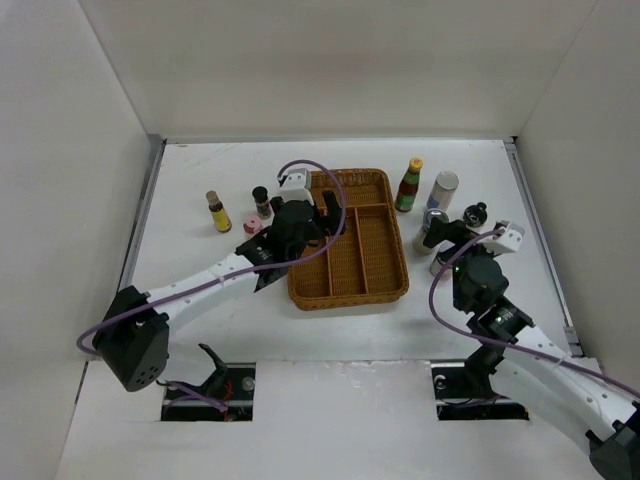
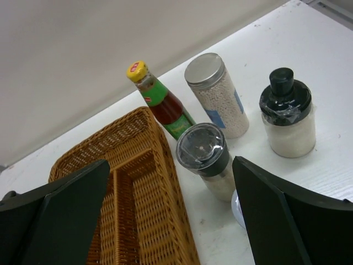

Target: Organize the condiment bottles

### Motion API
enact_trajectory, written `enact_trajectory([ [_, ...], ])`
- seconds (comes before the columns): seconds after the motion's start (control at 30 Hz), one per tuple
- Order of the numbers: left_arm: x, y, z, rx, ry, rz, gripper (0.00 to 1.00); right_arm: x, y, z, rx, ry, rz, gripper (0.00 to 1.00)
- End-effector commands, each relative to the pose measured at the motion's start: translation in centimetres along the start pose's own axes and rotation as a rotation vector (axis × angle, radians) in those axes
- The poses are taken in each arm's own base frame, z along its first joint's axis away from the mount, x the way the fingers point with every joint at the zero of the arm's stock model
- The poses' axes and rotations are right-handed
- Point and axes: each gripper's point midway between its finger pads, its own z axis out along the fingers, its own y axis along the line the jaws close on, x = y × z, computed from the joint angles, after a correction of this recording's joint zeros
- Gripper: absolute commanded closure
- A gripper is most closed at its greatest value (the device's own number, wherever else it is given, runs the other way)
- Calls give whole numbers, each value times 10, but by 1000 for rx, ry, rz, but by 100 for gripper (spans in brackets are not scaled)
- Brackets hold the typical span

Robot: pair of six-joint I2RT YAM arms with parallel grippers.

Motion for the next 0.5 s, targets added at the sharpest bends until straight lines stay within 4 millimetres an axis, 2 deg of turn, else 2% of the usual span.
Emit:
enact_trajectory([
  [0.0,-17,-11,3,27,-29,-20,0,-4,-2,1,2,-43,67,0],
  [0.17,-26,-40,23,70,-51,57,0,2,3,2,-12,-13,23,0],
  [0.23,-25,-49,30,85,-45,109,0,-2,5,-1,-25,-20,34,0],
  [0.33,-15,-61,38,123,-33,146,0,-36,3,-16,-32,-75,68,0],
  [0.4,-2,-79,43,187,-10,156,0,-64,-2,-28,-30,-126,112,0],
  [0.43,6,-94,43,238,7,163,0,-83,-1,-36,-47,-157,139,6],
  [0.47,14,-109,42,285,21,167,0,-95,2,-40,-66,-177,149,26],
])
